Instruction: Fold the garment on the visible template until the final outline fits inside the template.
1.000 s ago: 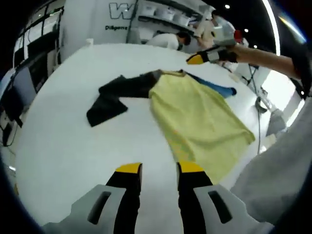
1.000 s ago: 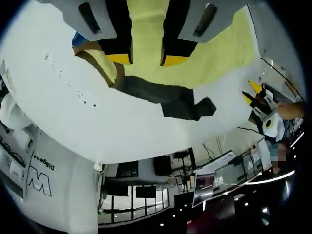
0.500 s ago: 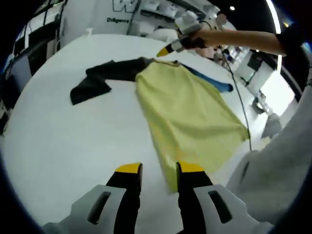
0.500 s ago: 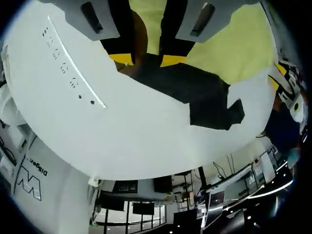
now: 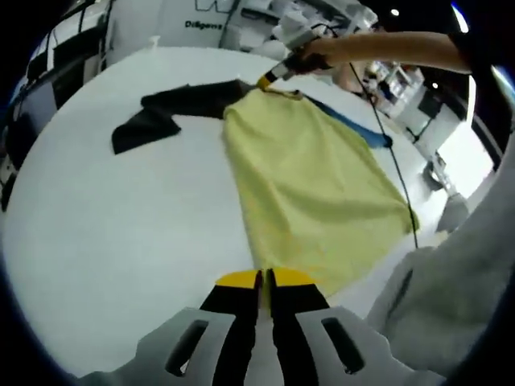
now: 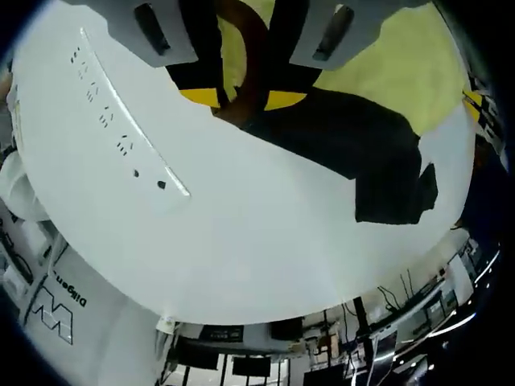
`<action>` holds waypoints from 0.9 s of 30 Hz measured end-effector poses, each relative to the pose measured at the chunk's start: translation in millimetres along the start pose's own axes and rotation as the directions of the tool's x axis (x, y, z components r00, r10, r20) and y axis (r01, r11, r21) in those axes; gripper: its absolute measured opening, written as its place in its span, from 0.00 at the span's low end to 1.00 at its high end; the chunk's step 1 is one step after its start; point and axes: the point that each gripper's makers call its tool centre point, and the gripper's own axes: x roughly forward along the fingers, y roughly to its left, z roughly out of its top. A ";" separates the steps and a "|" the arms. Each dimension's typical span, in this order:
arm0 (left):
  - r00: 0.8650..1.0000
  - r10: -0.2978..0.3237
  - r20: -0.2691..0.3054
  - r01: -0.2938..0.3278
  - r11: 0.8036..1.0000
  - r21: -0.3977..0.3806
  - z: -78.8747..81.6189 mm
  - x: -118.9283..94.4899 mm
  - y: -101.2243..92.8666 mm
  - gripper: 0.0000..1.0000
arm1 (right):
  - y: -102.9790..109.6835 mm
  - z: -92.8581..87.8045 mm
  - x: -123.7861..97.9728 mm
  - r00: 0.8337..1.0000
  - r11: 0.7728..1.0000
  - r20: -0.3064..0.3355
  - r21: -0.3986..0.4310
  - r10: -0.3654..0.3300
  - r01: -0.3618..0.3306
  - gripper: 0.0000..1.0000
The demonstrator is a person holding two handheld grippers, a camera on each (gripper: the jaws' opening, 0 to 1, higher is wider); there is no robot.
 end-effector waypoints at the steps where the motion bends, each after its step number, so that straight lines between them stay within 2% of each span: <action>1: 1.000 0.002 -0.002 -0.002 1.000 -0.001 -2.0 1.0 -0.1 0.02 | -3.1 -1.0 5.3 1.000 1.000 -0.013 -0.002 -0.005 0.005 0.09; 2: 1.000 0.002 0.003 -0.002 1.000 -0.003 -2.3 1.3 -1.3 0.02 | -5.2 -2.6 8.6 1.000 1.000 -0.025 -0.002 -0.011 0.011 0.09; 3: 1.000 0.031 0.002 -0.031 0.999 -0.010 -0.2 -0.2 -3.4 0.02 | -9.9 -7.3 12.3 0.998 0.999 -0.059 0.012 -0.031 0.032 0.09; 5: 0.999 0.034 0.002 -0.034 0.999 -0.016 -0.3 1.5 -2.4 0.01 | -14.8 -4.6 11.4 0.996 0.998 -0.055 0.011 -0.063 0.063 0.06; 6: 1.000 0.014 0.008 -0.014 0.999 -0.031 0.7 2.6 -7.0 0.01 | -16.3 -4.4 11.0 0.996 0.998 -0.056 0.009 -0.069 0.069 0.02; 9: 1.000 0.015 -0.006 -0.015 1.000 -0.017 -4.5 7.1 -8.6 0.01 | -19.9 -11.6 12.0 0.993 0.997 -0.093 0.014 -0.071 0.072 0.00; 10: 1.000 0.017 -0.016 -0.017 1.000 -0.024 -6.4 9.4 -9.3 0.01 | -22.5 -15.0 12.5 0.992 0.996 -0.101 0.035 -0.079 0.083 0.00; 11: 0.999 0.030 -0.012 -0.031 0.998 -0.054 -5.2 7.4 -9.4 0.01 | -18.8 -14.1 13.8 0.995 0.995 -0.095 0.081 -0.043 0.050 0.00; 15: 0.999 0.020 -0.028 -0.021 0.998 -0.052 -8.4 5.8 -10.3 0.01 | -13.7 -14.0 11.3 0.994 0.998 -0.104 0.052 -0.029 0.034 0.00; 17: 0.999 0.014 -0.041 -0.015 0.999 -0.031 -13.0 3.7 -9.5 0.01 | -19.7 -13.3 12.4 0.992 0.998 -0.112 -0.009 -0.065 0.064 0.00; 18: 0.999 0.001 -0.043 -0.001 1.000 0.003 -14.9 1.0 -9.8 0.01 | -19.0 -12.3 13.5 0.992 0.998 -0.113 0.022 -0.057 0.060 0.00; 21: 0.997 0.012 -0.071 -0.011 1.000 0.010 -25.3 -2.2 -3.2 0.02 | -18.9 -12.7 12.1 0.992 0.998 -0.115 0.019 -0.049 0.051 0.00; 23: 0.998 0.010 -0.064 -0.011 1.000 -0.019 -23.3 -2.4 -2.8 0.04 | -20.7 -12.1 13.8 0.992 0.999 -0.116 0.010 -0.047 0.048 0.08; 25: 0.998 0.002 -0.064 -0.002 1.000 -0.001 -19.9 -4.9 -5.5 0.03 | -20.4 -12.0 13.8 0.992 0.999 -0.119 -0.008 -0.048 0.047 0.21; 26: 0.999 0.004 -0.049 -0.003 1.000 0.018 -14.5 -5.1 -7.8 0.03 | -18.2 -11.6 12.7 0.993 0.997 -0.113 -0.061 -0.043 0.036 0.27; 27: 0.999 0.011 -0.030 -0.009 0.998 0.061 -7.6 -6.9 -8.2 0.03 | -17.8 -12.0 11.7 0.993 0.998 -0.108 -0.052 -0.040 0.034 0.31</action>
